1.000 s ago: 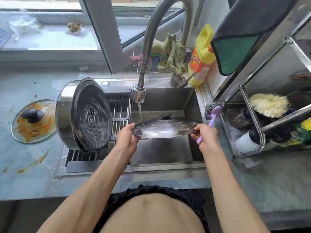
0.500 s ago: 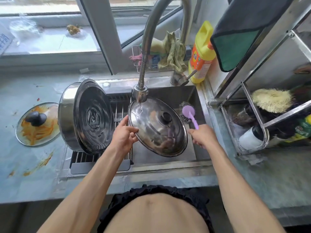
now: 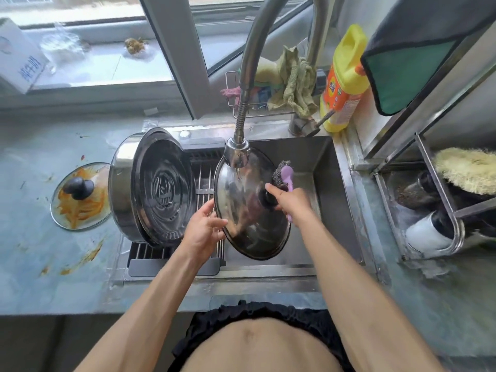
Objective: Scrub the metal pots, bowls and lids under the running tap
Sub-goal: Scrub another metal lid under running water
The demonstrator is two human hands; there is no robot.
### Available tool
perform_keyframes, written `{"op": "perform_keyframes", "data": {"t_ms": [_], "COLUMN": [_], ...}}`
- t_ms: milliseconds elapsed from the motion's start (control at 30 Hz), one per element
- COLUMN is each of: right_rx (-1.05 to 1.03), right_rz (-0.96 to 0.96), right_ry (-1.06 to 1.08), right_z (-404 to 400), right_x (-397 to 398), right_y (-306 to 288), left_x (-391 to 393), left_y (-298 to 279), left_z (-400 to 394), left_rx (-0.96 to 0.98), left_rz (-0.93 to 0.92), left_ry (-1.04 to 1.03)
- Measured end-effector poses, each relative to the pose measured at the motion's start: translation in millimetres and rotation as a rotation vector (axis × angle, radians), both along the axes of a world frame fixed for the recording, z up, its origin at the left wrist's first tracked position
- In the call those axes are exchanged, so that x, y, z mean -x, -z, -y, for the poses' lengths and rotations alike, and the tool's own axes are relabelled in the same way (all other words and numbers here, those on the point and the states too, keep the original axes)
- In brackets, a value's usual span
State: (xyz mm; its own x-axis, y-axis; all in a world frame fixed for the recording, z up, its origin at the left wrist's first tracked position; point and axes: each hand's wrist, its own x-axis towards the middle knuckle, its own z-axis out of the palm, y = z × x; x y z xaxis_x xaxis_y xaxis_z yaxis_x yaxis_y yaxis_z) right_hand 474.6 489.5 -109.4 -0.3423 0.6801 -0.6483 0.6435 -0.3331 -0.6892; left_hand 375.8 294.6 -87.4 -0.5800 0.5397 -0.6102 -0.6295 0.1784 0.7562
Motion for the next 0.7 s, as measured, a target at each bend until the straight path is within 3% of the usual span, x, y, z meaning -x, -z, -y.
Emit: {"op": "perform_keyframes", "data": {"t_ms": [233,700], "right_rx": [0.062,-0.052], "right_rz": [-0.009,-0.131], "right_ry": [0.127,0.101], "right_z": [2,4], "right_x": [16,3], "right_y": [16,17], "left_x": [-7,42], "left_y": [7,-15], "left_z": [5,-24], "left_rx": [0.016,0.203], "left_rz": [0.042,-0.212], "left_ry": [0.090,0.198]}}
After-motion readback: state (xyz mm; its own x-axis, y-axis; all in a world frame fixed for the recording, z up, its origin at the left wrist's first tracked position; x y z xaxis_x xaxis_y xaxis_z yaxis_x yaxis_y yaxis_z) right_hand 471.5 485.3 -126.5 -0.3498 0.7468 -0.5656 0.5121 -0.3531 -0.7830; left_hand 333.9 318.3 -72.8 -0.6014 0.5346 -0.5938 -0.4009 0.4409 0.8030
